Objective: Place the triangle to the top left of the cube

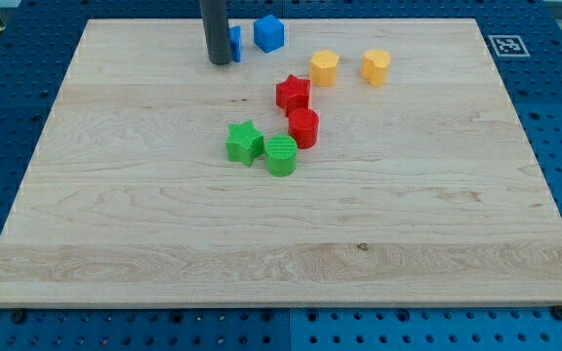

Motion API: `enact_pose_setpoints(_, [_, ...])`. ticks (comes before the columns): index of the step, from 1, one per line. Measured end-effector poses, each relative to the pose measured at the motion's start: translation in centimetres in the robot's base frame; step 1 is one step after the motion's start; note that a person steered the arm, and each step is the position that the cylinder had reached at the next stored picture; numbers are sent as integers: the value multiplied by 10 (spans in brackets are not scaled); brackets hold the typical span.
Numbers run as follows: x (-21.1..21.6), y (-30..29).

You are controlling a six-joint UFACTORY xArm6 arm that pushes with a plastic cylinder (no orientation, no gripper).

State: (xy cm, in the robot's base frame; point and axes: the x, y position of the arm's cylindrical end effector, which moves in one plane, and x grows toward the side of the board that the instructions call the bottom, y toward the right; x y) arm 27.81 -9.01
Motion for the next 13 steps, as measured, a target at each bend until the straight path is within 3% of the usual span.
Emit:
enact_pose_setpoints(5, [-24, 43])
enact_pose_setpoints(8, [29, 5])
enact_pose_setpoints(13, [34, 16])
